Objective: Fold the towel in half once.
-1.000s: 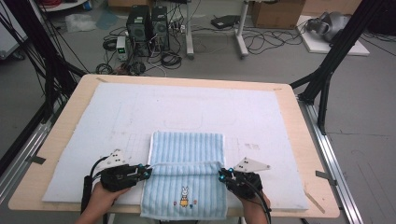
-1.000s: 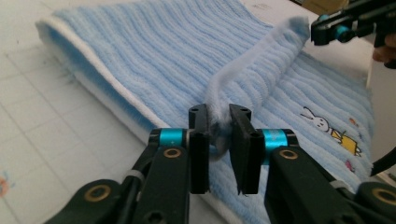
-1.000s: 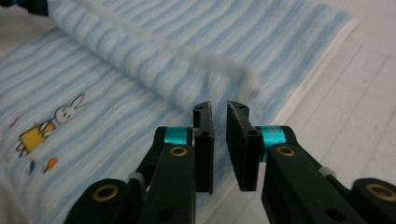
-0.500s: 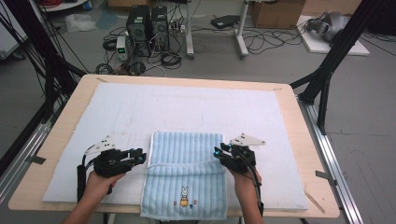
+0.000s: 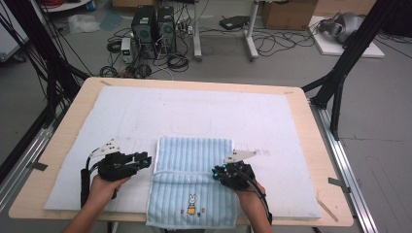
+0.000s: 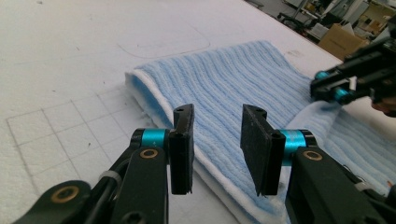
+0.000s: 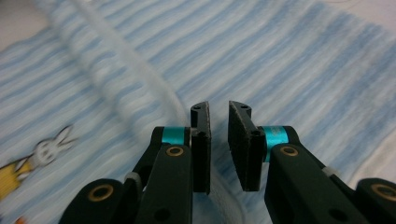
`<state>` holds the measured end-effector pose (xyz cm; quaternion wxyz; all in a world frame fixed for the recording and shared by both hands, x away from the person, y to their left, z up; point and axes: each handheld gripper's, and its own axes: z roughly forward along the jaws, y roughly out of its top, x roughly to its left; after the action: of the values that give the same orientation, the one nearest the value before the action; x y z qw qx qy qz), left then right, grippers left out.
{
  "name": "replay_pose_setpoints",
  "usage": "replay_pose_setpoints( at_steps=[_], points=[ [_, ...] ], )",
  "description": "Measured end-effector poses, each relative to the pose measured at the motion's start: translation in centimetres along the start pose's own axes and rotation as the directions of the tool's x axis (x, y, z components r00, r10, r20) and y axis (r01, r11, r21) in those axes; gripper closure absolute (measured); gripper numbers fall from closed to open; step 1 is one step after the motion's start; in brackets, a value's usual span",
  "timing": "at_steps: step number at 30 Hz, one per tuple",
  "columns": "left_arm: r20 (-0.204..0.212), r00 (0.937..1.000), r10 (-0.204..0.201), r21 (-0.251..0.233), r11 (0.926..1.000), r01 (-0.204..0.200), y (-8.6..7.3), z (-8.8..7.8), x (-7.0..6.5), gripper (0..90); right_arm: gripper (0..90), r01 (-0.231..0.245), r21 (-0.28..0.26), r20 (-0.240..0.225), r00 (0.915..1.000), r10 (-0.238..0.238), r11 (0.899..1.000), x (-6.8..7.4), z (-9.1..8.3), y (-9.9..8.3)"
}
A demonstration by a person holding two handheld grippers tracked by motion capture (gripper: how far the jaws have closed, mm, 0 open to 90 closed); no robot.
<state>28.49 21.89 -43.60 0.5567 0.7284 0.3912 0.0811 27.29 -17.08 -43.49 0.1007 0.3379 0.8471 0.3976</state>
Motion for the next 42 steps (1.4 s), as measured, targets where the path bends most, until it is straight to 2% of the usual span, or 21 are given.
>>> replay_pose_setpoints(
  at_steps=[6,10,12,15,16,19,23,24,26,27,29,30,33,34,36,38,40,42],
  points=[
    [-0.002,1.0000,-0.004,0.000,1.0000,0.004,0.1,0.5,0.4,64.4,78.9,0.031,-0.004,-0.060,0.9977,-0.031,1.000,1.7,-1.5,-1.6],
    [-0.005,1.0000,0.008,0.009,0.9999,-0.008,0.3,1.0,0.6,63.6,75.9,0.056,0.007,-0.062,0.9965,-0.056,0.998,2.4,-1.7,-2.4],
    [-0.017,0.9999,-0.002,0.008,1.0000,0.002,0.5,1.3,0.9,61.3,72.7,0.044,-0.031,-0.051,0.9977,-0.045,0.999,2.3,-2.1,-2.5],
    [-0.035,0.9993,-0.014,0.016,0.9998,0.015,0.9,1.8,1.4,55.4,65.8,0.014,-0.088,-0.012,0.9998,-0.015,0.996,1.3,-2.7,-2.1],
    [-0.042,0.9990,-0.015,0.020,0.9997,0.015,1.0,2.0,1.6,53.8,63.7,0.004,-0.101,0.014,0.9999,-0.002,0.995,0.7,-2.8,-1.9],
    [-0.064,0.9976,-0.027,0.027,0.9992,0.029,1.4,2.7,2.2,52.1,64.0,-0.022,-0.135,0.062,0.9976,0.031,0.991,-0.6,-3.0,-1.4],
    [-0.093,0.9946,-0.047,0.019,0.9986,0.049,1.4,3.7,3.0,53.1,68.8,-0.082,-0.138,0.140,0.9849,0.101,0.987,-2.5,-2.5,-0.9],
    [-0.097,0.9940,-0.050,0.028,0.9982,0.053,1.3,3.9,3.2,53.1,69.0,-0.110,-0.126,0.160,0.9785,0.129,0.986,-3.2,-2.1,-0.8],
    [-0.101,0.9932,-0.058,0.042,0.9971,0.063,1.3,4.3,3.5,53.7,68.9,-0.150,-0.084,0.168,0.9723,0.163,0.985,-4.1,-1.2,-0.7],
    [-0.097,0.9934,-0.062,0.048,0.9966,0.067,1.4,4.5,3.6,53.7,69.4,-0.147,-0.058,0.175,0.9724,0.155,0.987,-4.3,-0.7,-0.7],
    [-0.103,0.9935,-0.049,0.050,0.9973,0.054,1.7,4.6,3.8,53.9,76.4,-0.122,-0.018,0.181,0.9757,0.123,0.992,-4.5,-0.2,-0.7],
    [-0.107,0.9933,-0.044,0.047,0.9977,0.049,2.1,4.7,3.9,54.3,83.3,-0.112,-0.017,0.175,0.9780,0.113,0.994,-4.6,-0.1,-0.7],
    [-0.104,0.9937,-0.043,0.048,0.9977,0.049,2.8,4.9,4.1,54.6,87.3,-0.078,0.022,0.145,0.9867,0.074,0.997,-4.6,-0.3,-0.4],
    [-0.106,0.9935,-0.043,0.041,0.9980,0.048,2.9,5.0,4.1,54.2,87.6,-0.074,0.031,0.136,0.9883,0.069,0.997,-4.5,-0.5,-0.4],
    [-0.104,0.9936,-0.043,0.062,0.9968,0.050,3.2,5.4,4.2,52.0,87.6,-0.056,0.042,0.110,0.9926,0.052,0.998,-4.3,-1.0,-0.7],
    [-0.107,0.9931,-0.050,0.068,0.9961,0.057,3.3,5.7,4.2,50.5,87.1,-0.058,0.056,0.085,0.9950,0.053,0.997,-4.2,-1.5,-1.1],
    [-0.108,0.9919,-0.067,0.080,0.9939,0.076,3.2,6.3,4.4,46.9,80.9,-0.054,0.034,0.080,0.9955,0.052,0.998,-4.4,-1.8,-1.2],
    [-0.112,0.9905,-0.080,0.090,0.9919,0.090,3.1,6.8,4.4,44.6,73.8,-0.075,-0.015,0.095,0.9926,0.076,0.997,-4.9,-2.1,-1.0]
  ],
)
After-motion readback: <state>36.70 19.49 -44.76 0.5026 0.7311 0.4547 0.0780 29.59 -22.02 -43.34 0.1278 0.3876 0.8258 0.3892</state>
